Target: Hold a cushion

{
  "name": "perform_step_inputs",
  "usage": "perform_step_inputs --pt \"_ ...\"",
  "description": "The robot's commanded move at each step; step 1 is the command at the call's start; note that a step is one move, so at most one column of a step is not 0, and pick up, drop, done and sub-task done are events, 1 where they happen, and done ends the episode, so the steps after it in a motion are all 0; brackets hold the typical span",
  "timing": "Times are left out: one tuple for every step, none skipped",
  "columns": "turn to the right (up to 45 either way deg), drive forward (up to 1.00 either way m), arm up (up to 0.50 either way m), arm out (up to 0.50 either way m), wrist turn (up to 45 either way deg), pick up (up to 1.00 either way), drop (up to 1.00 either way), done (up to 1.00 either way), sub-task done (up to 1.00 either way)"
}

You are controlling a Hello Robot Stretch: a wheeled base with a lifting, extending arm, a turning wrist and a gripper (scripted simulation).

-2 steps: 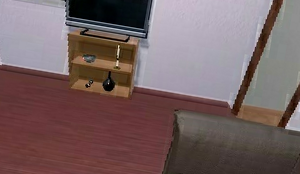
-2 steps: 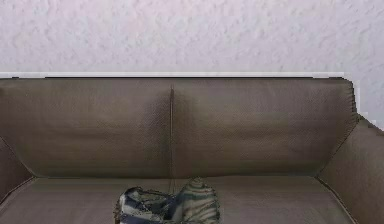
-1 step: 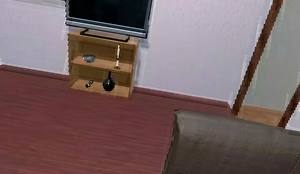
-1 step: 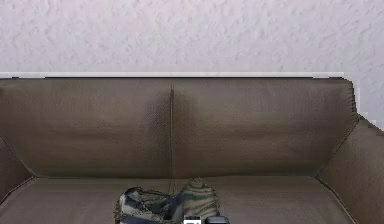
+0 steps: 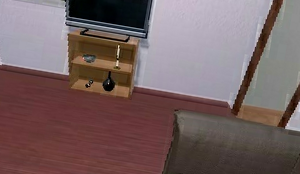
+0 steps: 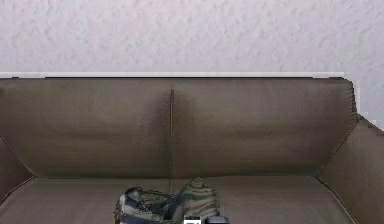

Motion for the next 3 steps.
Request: perform_step_inputs --pt "0.0 0.0 0.0 0.0 45.0 0.0 0.0 0.0 0.0" --pt "0.0 0.0 0.0 0.0 45.0 0.0 0.0 0.0 0.0" --pt "0.0 0.0 0.0 0.0 45.0 0.0 0.0 0.0 0.0"
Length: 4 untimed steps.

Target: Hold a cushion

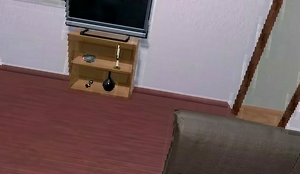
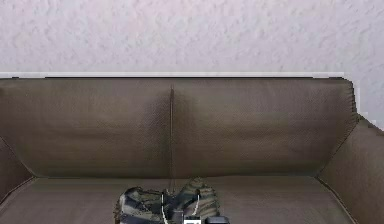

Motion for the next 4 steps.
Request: perform_step_inputs --pt "0.0 0.0 0.0 0.0 12.0 0.0 0.0 0.0 0.0" --pt "0.0 0.0 -0.3 0.0 0.0 0.0 0.0 0.0 0.0" --pt "0.0 0.0 0.0 0.0 0.0 1.0 0.0 0.0 0.0" --pt "0.0 0.0 0.1 0.0 0.0 0.0 0.0 0.0 0.0"
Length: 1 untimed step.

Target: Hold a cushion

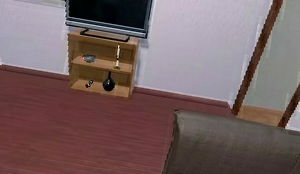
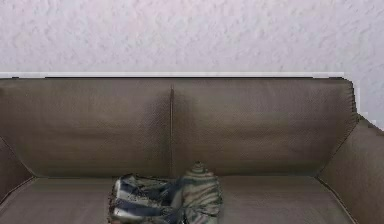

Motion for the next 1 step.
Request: perform_step_inputs --pt "0.0 0.0 0.0 0.0 0.0 0.0 0.0 1.0 0.0"
